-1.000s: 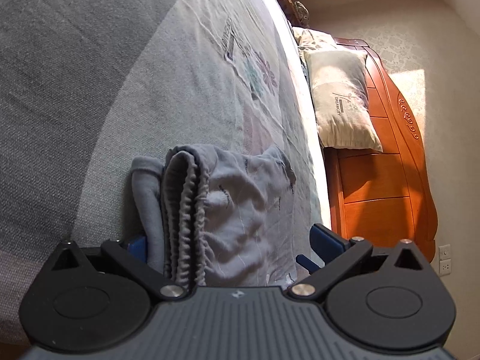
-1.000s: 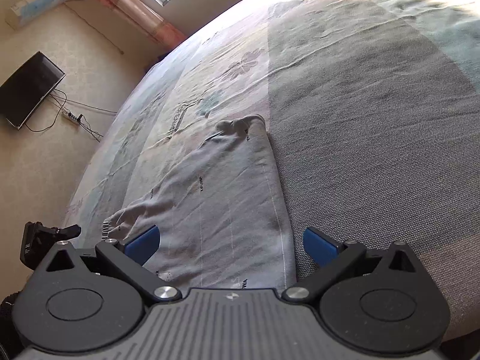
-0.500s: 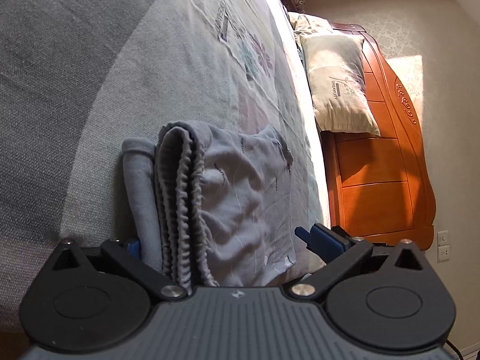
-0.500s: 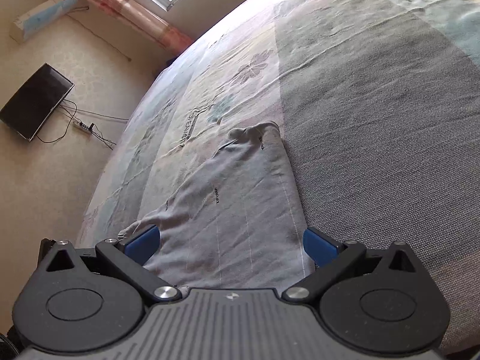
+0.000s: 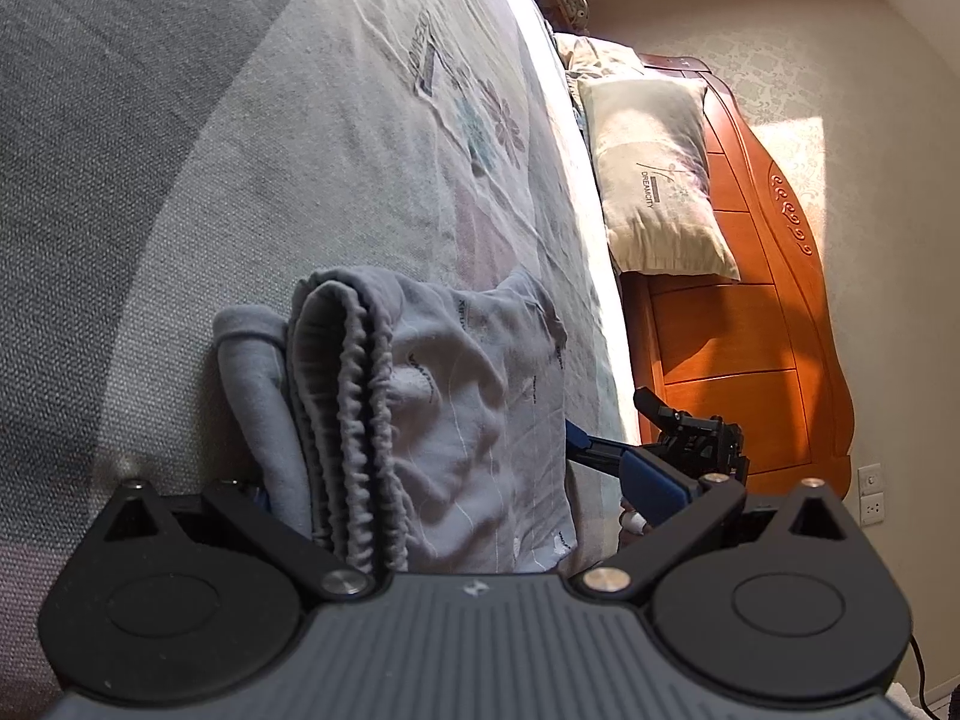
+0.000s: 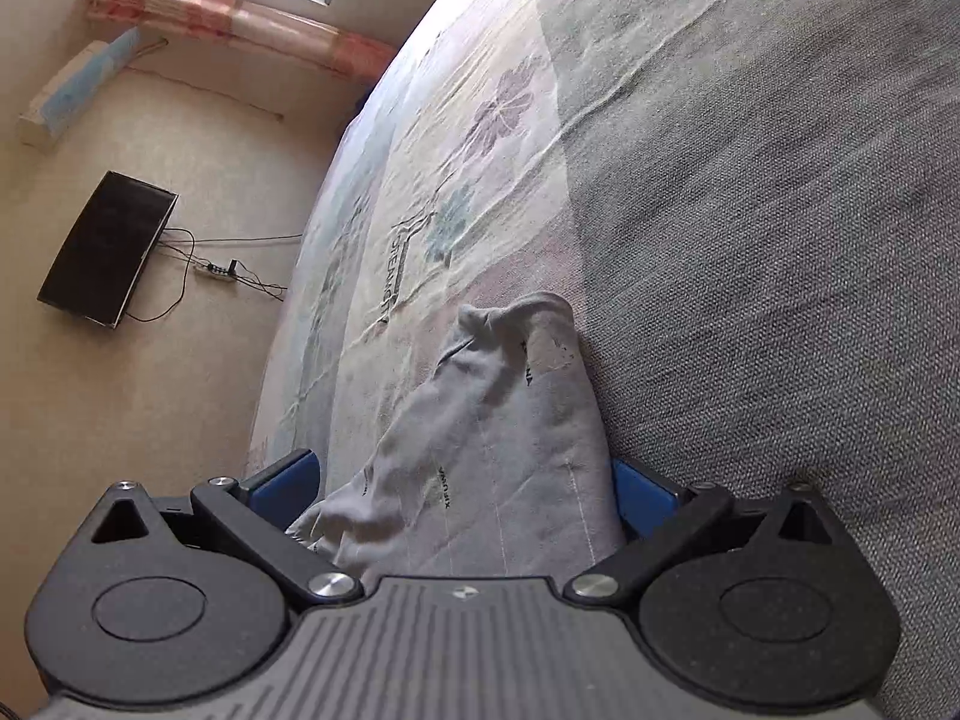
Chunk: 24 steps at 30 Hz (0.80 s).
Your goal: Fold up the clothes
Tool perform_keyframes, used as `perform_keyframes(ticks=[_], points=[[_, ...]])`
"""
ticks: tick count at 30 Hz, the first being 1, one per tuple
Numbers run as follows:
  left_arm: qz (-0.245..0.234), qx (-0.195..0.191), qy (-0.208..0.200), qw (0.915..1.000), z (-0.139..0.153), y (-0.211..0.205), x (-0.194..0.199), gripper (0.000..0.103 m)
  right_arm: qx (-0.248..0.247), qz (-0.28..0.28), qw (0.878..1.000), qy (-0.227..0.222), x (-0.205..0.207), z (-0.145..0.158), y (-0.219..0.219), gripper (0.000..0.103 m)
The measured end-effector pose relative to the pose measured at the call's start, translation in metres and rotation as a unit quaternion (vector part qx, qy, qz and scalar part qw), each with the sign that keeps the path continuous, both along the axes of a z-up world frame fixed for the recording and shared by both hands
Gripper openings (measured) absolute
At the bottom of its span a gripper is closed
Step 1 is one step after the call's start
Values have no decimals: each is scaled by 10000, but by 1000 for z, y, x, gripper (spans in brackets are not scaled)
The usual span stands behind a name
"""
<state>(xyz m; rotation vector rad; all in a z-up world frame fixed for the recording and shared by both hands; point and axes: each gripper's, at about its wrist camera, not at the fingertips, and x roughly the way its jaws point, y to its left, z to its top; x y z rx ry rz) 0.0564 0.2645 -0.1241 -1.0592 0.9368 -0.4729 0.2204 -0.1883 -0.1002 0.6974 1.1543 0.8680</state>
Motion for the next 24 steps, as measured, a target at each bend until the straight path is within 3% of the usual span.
perform_keyframes(ticks=[6,11,18,24], points=[[36,35,-191,9998,0,1,-7,102,266,895,9953,261,-23,0,-5,103],[35,19,-138,9999,0,2,-6,102,270,1015,9941,261,-16,0,5,103],[45,-41,-373,9993,-1,4,-13,102,326,1179,9921,286,-12,0,5,103],[245,-17,186,9995,0,4,8,102,402,1220,9912,325,-2,0,13,103]])
